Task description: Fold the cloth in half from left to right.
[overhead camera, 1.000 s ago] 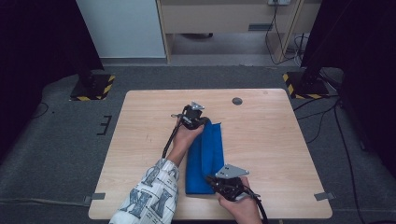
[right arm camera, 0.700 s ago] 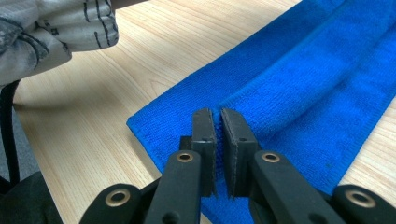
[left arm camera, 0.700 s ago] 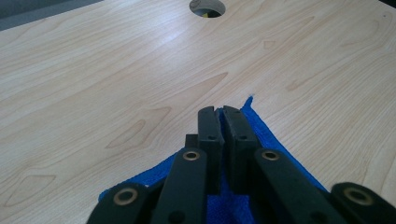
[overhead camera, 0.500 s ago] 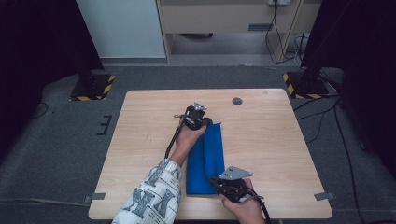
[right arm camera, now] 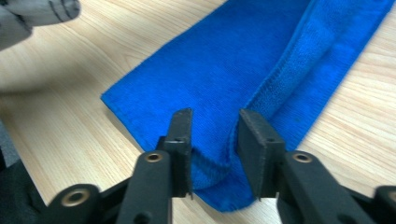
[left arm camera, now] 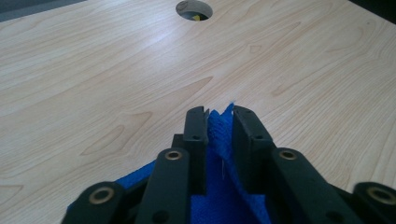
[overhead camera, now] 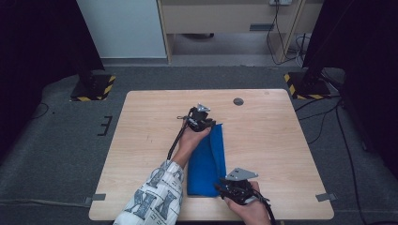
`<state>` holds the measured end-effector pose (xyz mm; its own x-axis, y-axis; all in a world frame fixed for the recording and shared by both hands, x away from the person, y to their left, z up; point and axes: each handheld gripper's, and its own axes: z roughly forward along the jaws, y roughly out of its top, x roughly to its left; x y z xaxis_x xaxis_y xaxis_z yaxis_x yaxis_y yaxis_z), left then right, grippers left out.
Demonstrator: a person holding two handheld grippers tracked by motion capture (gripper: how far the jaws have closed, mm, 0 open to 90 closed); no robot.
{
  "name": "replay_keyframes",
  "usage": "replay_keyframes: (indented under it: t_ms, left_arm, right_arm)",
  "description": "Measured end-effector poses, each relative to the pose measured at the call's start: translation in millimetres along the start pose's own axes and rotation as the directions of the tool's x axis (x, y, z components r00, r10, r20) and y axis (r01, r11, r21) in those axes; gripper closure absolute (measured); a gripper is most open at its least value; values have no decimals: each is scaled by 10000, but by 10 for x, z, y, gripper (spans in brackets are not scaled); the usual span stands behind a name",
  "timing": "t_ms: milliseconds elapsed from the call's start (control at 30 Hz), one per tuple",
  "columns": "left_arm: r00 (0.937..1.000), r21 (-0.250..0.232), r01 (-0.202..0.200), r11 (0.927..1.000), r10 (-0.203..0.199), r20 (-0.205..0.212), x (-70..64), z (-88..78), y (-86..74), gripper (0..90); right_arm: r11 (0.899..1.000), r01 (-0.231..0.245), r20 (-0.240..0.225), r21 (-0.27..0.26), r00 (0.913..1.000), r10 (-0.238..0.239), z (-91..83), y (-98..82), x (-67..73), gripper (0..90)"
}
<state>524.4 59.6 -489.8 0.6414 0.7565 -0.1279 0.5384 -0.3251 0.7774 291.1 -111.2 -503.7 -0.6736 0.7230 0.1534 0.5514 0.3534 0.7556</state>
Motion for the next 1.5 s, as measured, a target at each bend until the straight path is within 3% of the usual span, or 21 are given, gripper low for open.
replay_keyframes:
  t_ms: [200, 467, 733, 933, 1333, 1500]
  left_arm:
    - [9999, -111, 65, 9999, -64, 109, -11, 32, -8, 665]
    - [9996, -358, 61, 9993, -51, 273, -5, 35, -7, 545]
    - [9982, -443, -92, 9990, 118, 593, 13, -54, 13, 364]
    - [9974, -285, -312, 9991, 330, 634, 45, -144, 10, 241]
    - [9969, 104, -653, 9978, 648, 435, 101, -305, -104, 119]
    - [9976, 136, -566, 9983, 560, 397, 126, -359, -125, 98]
  right_arm:
    - [9993, -234, 267, 302, 9994, 226, -9, -26, -73, 534]
    - [9982, -363, 589, 467, 9977, 336, 11, -53, -152, 458]
    - [9990, 81, 669, 442, 9977, -110, 43, -31, -188, 270]
    - [9997, -133, 723, 227, 9973, 116, 63, 36, -289, 171]
    - [9997, -225, 724, 80, 9971, 219, 175, 190, -550, 113]
    - [9998, -136, 694, 167, 9975, 124, 231, 249, -644, 90]
